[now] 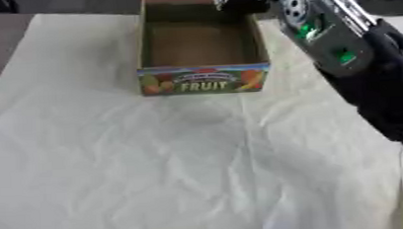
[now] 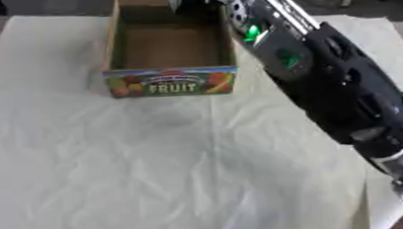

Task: Pick up objects on the table and place them in the box.

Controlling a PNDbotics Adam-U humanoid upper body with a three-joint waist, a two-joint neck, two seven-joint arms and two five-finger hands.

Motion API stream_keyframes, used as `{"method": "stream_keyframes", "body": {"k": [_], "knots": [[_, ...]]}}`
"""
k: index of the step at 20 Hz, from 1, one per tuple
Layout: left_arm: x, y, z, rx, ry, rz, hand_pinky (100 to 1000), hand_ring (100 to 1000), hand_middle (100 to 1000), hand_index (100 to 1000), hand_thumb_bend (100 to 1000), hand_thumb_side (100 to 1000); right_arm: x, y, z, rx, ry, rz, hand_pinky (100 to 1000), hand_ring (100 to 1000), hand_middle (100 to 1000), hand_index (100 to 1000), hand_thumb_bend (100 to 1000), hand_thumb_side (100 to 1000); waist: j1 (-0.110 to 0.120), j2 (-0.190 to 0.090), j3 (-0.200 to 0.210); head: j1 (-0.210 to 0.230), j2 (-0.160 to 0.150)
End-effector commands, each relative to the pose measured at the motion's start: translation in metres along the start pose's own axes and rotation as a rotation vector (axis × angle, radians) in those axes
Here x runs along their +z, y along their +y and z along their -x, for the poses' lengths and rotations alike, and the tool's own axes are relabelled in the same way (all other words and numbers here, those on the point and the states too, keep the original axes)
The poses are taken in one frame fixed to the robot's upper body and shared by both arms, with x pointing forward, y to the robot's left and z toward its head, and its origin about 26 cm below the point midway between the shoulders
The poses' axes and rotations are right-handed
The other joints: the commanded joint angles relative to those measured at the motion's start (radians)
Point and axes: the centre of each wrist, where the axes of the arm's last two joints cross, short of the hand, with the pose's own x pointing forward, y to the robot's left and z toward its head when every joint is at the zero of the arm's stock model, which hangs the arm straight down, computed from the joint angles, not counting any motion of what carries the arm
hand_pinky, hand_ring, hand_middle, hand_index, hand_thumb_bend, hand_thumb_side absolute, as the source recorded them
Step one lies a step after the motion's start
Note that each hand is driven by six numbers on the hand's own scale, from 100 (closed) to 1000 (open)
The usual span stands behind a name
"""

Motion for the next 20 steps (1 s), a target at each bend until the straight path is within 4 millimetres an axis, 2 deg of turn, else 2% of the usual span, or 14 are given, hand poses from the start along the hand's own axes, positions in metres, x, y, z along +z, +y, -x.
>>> {"method": "stream_keyframes", "body": {"k": [1, 7, 13, 20], "knots": [[-0.004, -0.002, -0.007, 0.013, -0.029, 0.012, 320, 362, 630, 718, 100, 709, -0.008, -0.001, 0.006, 0.044, 0.000, 0.025, 851, 943, 536, 726, 100, 140, 0.002, -0.017, 0.004, -0.005, -0.016], [-0.004, -0.003, -0.007, 0.018, -0.029, 0.015, 320, 362, 631, 718, 100, 711, -0.014, 0.021, 0.020, 0.107, 0.039, -0.025, 845, 948, 544, 724, 100, 144, 0.001, -0.010, 0.014, -0.015, -0.018], [-0.004, -0.003, -0.007, 0.020, -0.029, 0.016, 321, 362, 631, 718, 100, 712, -0.015, 0.027, 0.024, 0.140, 0.013, -0.112, 848, 979, 580, 747, 100, 150, 0.001, -0.009, 0.013, -0.020, -0.009], [-0.004, -0.004, -0.007, 0.024, -0.030, 0.025, 321, 363, 633, 718, 100, 714, -0.017, 0.031, 0.027, 0.176, -0.005, -0.295, 874, 1000, 744, 812, 100, 154, -0.004, -0.005, 0.025, -0.037, -0.008]]}}
